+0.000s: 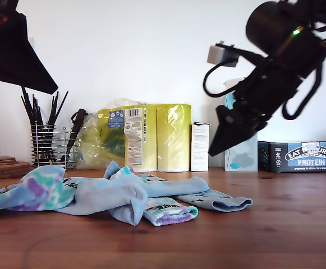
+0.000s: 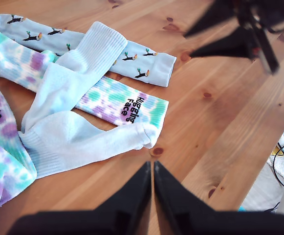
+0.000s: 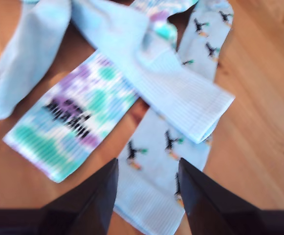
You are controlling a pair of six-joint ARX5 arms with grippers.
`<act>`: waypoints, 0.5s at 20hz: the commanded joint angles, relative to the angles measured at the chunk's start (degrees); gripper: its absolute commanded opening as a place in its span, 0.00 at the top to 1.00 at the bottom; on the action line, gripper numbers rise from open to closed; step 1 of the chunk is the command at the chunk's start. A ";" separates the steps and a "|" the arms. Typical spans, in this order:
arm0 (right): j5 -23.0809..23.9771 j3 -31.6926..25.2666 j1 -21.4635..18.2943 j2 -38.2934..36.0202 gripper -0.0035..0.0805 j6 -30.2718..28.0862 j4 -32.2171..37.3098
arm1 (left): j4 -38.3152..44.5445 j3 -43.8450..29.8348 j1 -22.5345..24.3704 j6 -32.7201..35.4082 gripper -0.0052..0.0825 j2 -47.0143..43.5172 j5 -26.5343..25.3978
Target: Pair up the socks based on colour and pattern, by placing each sock on top of its pair
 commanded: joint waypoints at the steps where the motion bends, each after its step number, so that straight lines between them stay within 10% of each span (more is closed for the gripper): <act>1: -0.22 2.14 0.11 3.80 0.50 -0.22 -1.75 | 0.04 -0.55 -0.17 0.46 0.97 -0.07 0.28; 10: -0.35 11.15 0.11 17.81 0.50 0.13 -11.06 | -0.02 -0.55 -0.17 0.33 0.97 -0.07 0.26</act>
